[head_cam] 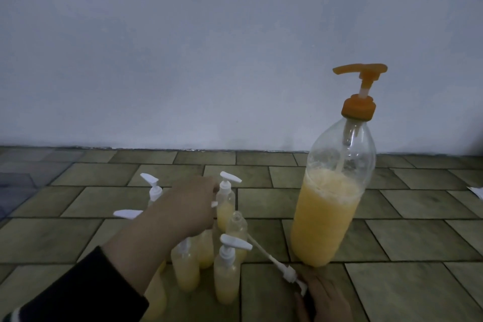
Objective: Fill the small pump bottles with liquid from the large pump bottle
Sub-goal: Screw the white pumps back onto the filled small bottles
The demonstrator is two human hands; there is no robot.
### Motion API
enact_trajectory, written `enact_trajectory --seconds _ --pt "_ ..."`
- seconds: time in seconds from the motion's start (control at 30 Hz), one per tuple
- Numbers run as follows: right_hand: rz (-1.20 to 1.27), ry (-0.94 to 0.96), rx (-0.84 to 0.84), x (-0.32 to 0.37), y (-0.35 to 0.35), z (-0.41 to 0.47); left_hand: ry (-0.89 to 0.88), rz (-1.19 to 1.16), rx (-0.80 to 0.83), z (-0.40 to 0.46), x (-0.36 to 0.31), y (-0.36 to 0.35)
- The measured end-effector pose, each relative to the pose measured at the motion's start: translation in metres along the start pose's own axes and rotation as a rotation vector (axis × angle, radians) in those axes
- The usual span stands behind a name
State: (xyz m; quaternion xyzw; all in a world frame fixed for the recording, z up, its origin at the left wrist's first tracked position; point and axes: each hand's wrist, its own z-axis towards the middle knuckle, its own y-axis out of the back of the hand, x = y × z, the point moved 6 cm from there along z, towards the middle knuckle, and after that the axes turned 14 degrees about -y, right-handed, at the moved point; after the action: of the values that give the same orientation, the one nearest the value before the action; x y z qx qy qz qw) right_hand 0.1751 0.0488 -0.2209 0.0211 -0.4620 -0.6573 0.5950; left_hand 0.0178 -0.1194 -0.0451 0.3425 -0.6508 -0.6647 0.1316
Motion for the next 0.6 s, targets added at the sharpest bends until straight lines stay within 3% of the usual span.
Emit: enact_trajectory --seconds 0.07,0.17,0.33,0.6 --pt "-0.053 -0.019 0.096 0.009 0.007 0.004 -0.144 0.025 -0.018 0.001 -0.016 0.007" --pt "-0.157 0.026 0.108 0.018 0.011 0.004 -0.376 0.122 0.086 0.005 -0.039 0.005" --pt "-0.156 -0.021 0.047 0.019 0.019 0.009 -0.399 0.214 0.291 0.02 -0.044 -0.008" --pt "-0.143 -0.132 0.162 0.021 0.02 0.012 -0.442 0.378 0.352 0.03 -0.043 -0.029"
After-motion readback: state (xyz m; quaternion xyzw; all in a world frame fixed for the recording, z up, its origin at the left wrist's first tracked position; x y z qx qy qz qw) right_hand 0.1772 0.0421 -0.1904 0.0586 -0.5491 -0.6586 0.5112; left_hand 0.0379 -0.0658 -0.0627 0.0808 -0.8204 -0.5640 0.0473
